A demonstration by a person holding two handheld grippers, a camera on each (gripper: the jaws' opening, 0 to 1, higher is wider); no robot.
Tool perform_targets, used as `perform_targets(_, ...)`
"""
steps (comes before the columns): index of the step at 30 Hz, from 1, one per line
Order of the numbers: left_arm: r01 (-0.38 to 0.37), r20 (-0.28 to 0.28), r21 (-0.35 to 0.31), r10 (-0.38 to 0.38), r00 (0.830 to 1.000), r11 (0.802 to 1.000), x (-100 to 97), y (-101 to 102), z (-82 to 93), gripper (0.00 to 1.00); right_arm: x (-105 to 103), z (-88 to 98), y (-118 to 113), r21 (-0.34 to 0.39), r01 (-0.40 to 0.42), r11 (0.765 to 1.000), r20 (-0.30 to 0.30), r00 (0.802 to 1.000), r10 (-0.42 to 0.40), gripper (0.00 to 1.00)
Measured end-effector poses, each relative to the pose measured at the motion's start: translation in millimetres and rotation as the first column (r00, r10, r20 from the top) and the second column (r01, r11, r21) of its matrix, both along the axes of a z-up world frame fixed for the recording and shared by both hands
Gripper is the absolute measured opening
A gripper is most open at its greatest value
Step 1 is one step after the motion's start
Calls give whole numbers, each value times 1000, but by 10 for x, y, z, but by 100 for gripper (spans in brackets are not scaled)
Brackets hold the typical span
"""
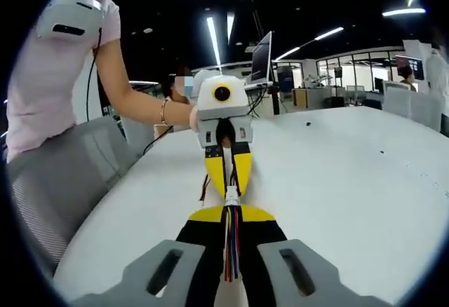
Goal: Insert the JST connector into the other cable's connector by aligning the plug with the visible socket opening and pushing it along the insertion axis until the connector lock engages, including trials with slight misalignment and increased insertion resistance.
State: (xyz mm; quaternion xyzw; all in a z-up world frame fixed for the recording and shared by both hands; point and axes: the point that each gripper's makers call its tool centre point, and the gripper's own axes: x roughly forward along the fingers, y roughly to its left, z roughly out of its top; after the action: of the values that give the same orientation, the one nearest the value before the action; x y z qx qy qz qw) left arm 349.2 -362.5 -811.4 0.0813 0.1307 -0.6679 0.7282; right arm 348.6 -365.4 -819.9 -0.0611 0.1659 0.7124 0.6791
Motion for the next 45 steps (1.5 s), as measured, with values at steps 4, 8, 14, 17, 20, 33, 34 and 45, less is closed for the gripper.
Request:
perform_targets(4, -2, -7, 13, 2, 1000, 1000, 3, 10, -57, 0, -11, -47, 5, -5, -1, 1000, -2, 1000, 1, 3)
perform_targets(8, -5, -17, 20, 5, 1000, 1000, 15, 25, -97, 0, -12, -73, 29, -5, 2, 1000, -10, 1000, -2, 3)
perform_targets(14, -6, -17, 40, 7, 1000, 999, 13, 37, -174, 0, -36, -139, 49, -9, 5, 1000, -19, 1000, -5, 3)
perform_targets(17, -8, -26, 41, 9, 1000, 999, 14, 40, -199, 0, -42, -145, 51, -10, 7, 1000, -16, 1000, -7, 3)
perform_targets(20, 2, -15, 58, -1, 1000, 998, 2, 35, -231, 0, -70, -179, 54, -20, 4, 1000, -12, 1000, -5, 3)
perform_targets(33, -22, -58, 52, 25, 998, 998, 3, 33, -279, 0, -92, -204, 54, -24, 7, 1000, -14, 1000, -7, 4)
perform_targets(34, -24, -61, 51, 27, 998, 998, 5, 32, -279, 0, -90, -203, 56, -25, 9, 1000, -14, 1000, -9, 4)
perform_targets(45, -62, -83, 19, 63, 995, 998, 73, 52, -196, 6, -89, -164, 69, -27, 43, 999, -52, 998, -45, 7)
